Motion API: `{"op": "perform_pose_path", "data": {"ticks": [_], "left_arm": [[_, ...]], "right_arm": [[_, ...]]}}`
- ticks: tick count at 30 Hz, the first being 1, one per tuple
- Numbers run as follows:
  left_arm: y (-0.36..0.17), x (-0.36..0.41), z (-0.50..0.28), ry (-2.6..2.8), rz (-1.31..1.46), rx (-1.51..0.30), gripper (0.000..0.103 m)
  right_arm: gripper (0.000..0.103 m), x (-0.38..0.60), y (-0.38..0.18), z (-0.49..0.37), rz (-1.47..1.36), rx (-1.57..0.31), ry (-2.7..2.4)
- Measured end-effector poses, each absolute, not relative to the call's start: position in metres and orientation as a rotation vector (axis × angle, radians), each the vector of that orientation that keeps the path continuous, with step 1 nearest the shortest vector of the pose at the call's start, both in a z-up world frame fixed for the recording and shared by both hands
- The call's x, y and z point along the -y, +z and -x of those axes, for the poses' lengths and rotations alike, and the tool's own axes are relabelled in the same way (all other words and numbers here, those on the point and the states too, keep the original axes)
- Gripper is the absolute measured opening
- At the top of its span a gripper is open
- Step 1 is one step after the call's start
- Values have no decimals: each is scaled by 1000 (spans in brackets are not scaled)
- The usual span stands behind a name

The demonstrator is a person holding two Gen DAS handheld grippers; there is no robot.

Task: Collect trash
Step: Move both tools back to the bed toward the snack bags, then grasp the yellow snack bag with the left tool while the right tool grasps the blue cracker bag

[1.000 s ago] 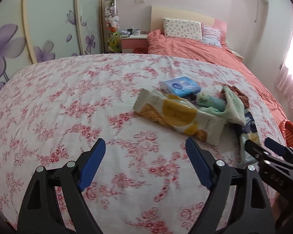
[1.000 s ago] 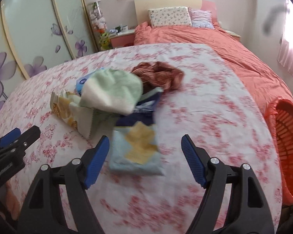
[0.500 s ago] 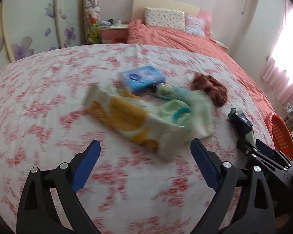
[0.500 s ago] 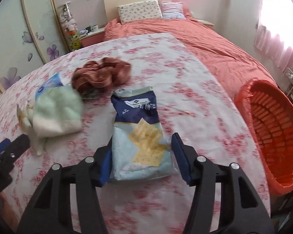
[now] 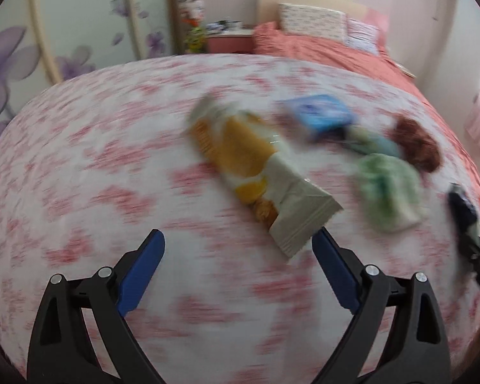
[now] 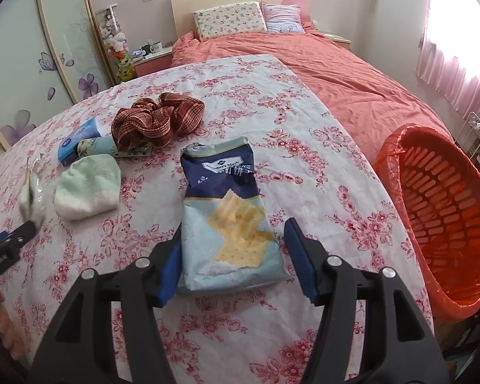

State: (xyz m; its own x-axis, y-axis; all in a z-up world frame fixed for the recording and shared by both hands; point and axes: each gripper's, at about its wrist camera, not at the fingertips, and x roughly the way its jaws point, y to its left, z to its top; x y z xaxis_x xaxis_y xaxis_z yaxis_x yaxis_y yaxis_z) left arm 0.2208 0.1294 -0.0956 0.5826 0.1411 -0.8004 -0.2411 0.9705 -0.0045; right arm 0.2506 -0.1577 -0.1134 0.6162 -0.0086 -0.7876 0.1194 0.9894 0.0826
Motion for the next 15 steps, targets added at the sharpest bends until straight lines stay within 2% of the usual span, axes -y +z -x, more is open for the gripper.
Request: {"op": "perform_pose_path", "data": {"ticks": [6,10,15], "left_arm": [[-87,-171,-202,253,220,-908,93],[-72,-166,-199,167,293,-847,93],[-73,-152,-217,184,243,-851,94]], "right_arm": [[65,155,-114,-252,-133,-906,-65],[66,156,-114,-252,-141,-905,-59],[67,156,-114,-252,-139,-905,-51]]}}
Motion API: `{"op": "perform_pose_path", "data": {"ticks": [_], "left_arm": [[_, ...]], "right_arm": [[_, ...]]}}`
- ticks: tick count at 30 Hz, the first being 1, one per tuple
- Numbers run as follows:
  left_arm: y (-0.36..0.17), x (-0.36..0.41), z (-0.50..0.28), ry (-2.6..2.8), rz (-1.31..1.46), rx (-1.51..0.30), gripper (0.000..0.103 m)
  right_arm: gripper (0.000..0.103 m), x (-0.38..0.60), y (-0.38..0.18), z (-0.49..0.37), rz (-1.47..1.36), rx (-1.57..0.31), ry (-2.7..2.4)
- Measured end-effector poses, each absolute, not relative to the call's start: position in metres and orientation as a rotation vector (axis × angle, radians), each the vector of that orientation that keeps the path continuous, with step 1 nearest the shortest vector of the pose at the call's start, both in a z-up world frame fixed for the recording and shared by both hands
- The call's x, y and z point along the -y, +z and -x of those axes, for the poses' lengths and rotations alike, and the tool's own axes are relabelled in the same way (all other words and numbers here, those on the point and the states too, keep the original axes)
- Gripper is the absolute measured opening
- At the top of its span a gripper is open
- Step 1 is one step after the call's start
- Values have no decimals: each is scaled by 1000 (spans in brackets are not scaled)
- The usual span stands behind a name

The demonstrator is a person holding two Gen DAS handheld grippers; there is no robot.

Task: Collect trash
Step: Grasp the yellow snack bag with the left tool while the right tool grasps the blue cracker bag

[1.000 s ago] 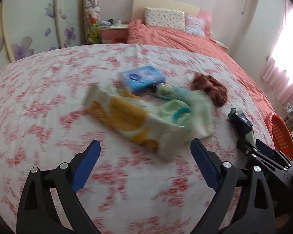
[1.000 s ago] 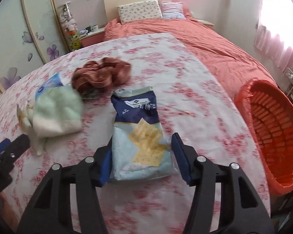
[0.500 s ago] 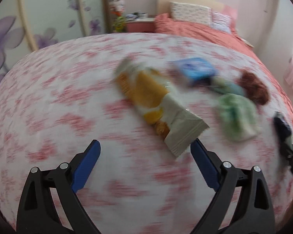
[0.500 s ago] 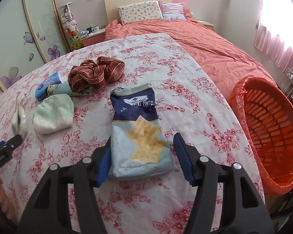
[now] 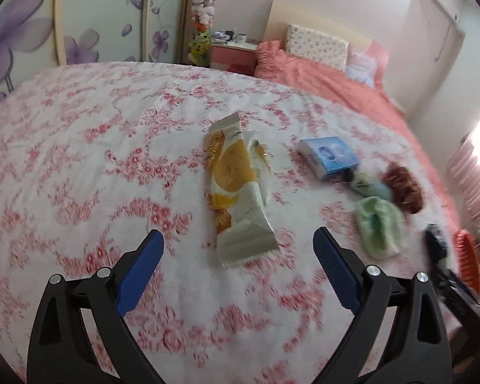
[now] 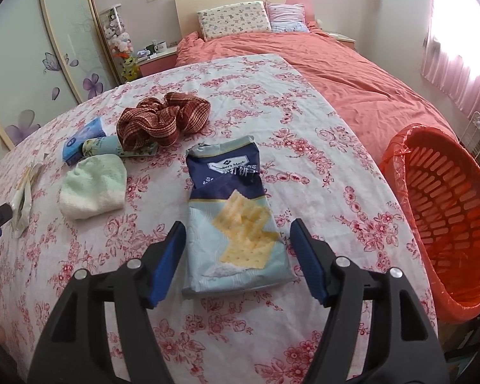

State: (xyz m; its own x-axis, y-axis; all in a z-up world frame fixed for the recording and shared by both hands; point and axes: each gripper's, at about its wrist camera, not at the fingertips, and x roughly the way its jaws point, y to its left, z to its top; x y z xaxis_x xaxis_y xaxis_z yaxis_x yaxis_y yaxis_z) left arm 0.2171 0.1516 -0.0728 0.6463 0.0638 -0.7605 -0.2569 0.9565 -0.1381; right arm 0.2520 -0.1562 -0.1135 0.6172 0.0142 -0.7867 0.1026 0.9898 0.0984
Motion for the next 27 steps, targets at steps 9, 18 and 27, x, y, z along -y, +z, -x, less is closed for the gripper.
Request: {"op": "perform_pose_path", "data": {"ticks": [9,18,27], "left_arm": [[-88,-165,-262,254,239,-894,78],[-88,-151,-258,185,166,-896,49],[-90,-132,-228,107,125,-877,49]], "right_arm": [[66,159,-113,-259,-152,-906,-43],[47,157,-113,-264,-119,-901,-74],[50,160,-114,-264,-106,-909,-102]]}}
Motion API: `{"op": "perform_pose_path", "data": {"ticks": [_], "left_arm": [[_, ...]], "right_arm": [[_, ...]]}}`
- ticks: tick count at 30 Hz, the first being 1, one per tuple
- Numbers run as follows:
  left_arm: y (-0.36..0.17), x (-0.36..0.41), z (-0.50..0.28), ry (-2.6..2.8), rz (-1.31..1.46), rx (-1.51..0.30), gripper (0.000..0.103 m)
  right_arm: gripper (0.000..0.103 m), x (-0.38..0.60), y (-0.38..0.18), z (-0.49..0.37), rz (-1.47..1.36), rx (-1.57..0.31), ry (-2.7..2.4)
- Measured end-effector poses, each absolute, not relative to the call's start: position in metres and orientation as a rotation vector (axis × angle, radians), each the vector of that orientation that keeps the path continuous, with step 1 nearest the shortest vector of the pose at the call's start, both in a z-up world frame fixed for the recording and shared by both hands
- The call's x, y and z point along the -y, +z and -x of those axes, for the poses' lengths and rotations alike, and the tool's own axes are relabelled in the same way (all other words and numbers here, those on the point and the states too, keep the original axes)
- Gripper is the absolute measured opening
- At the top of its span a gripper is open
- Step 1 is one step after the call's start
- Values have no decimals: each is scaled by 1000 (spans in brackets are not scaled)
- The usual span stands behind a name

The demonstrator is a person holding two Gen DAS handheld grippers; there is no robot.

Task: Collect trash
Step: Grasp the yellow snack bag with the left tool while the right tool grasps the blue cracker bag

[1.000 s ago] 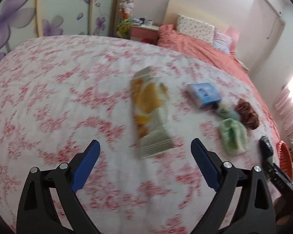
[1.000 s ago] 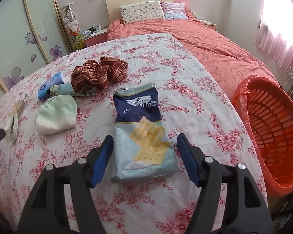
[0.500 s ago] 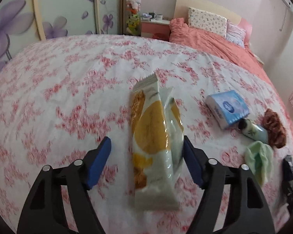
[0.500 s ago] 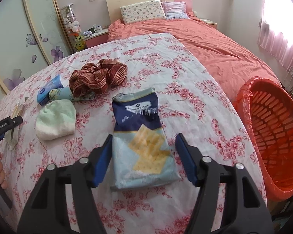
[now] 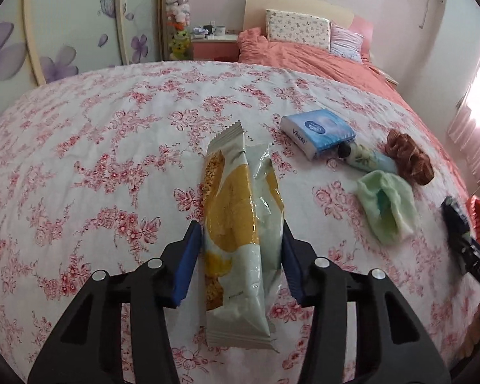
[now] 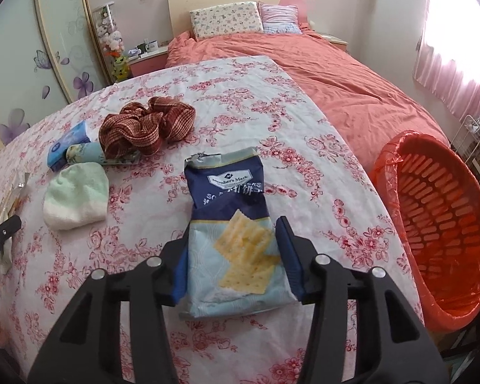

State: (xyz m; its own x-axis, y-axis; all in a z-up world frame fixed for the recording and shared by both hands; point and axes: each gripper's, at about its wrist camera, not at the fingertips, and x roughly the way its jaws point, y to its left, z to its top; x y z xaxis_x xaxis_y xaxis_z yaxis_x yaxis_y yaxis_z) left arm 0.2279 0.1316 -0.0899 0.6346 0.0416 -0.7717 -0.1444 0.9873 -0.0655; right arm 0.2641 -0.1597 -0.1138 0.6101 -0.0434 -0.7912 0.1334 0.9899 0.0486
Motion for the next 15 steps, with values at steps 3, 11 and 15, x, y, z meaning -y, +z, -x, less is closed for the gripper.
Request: {"op": "perform_pose_path", "data": {"ticks": [3,11,15], "left_arm": [[-90,-129,-230,124,114,-879,49],[-91,-129,-231,127,122,-877,49],[-91,-129,-232,128,121,-878,49]], "right_arm": [[50,159,-114,-264,-105,-910,-102],[53,156,-115,-264,-98,-914,-98],[56,156,-115,-264,-97,-915,-97]]}}
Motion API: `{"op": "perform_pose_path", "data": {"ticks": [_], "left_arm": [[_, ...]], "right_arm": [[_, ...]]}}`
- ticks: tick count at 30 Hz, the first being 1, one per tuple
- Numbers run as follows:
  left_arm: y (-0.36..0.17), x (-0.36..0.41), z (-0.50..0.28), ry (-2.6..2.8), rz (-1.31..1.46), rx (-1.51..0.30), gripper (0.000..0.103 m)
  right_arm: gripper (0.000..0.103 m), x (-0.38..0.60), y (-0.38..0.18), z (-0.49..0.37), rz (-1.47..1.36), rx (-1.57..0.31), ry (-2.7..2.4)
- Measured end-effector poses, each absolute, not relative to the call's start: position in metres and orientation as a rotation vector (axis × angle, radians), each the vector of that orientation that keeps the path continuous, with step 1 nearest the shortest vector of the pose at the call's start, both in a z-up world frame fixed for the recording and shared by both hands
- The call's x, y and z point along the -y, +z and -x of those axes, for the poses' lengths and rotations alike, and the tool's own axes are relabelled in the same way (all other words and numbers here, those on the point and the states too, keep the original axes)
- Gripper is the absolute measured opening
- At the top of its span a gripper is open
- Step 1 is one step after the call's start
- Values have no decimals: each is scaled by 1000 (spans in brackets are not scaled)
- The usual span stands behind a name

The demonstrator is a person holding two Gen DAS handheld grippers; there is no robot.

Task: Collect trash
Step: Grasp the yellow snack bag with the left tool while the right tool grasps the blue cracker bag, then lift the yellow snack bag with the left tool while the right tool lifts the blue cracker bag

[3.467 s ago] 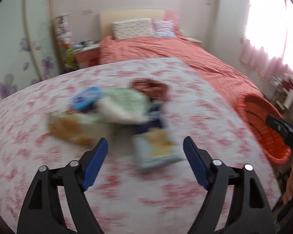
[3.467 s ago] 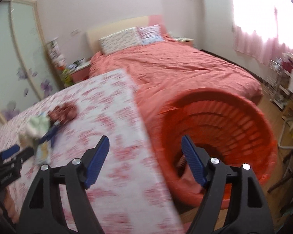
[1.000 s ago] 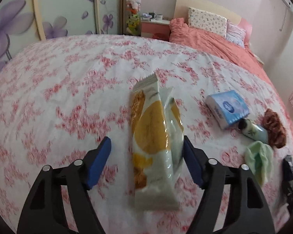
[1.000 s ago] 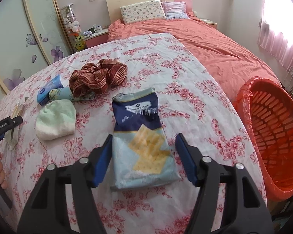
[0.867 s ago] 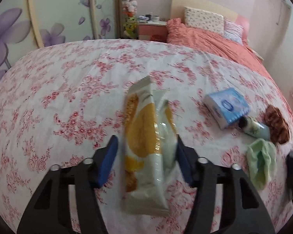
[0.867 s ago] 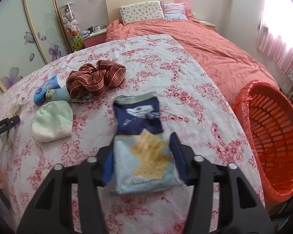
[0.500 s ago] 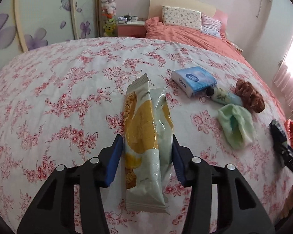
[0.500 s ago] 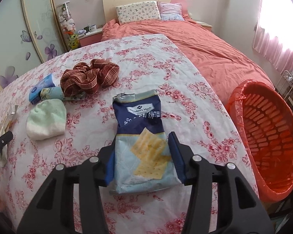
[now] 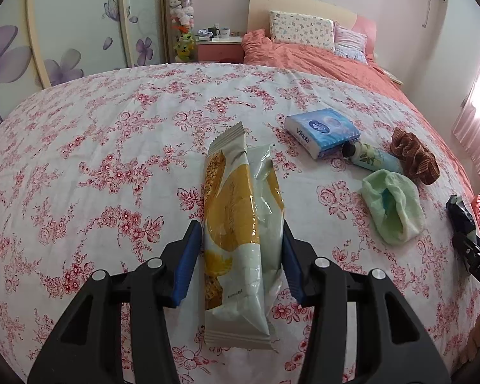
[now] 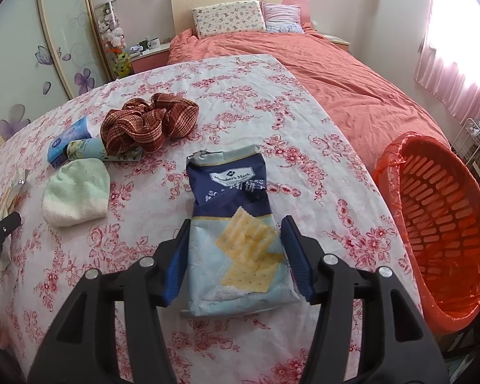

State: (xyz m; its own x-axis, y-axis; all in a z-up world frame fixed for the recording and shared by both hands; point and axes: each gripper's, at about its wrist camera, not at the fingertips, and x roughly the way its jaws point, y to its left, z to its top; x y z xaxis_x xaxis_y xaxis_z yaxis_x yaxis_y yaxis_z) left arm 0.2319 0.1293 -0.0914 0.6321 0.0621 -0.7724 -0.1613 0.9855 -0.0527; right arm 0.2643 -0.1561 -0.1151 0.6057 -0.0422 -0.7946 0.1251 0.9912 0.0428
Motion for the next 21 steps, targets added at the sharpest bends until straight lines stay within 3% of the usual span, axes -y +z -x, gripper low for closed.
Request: {"op": "perform_pose_path", "data": {"ticks": [21], "left_arm": [[-91,-135,-227,128,170,-866,49]], "right_arm": [[61,157,-117,-263,-106,-916,-89]]}}
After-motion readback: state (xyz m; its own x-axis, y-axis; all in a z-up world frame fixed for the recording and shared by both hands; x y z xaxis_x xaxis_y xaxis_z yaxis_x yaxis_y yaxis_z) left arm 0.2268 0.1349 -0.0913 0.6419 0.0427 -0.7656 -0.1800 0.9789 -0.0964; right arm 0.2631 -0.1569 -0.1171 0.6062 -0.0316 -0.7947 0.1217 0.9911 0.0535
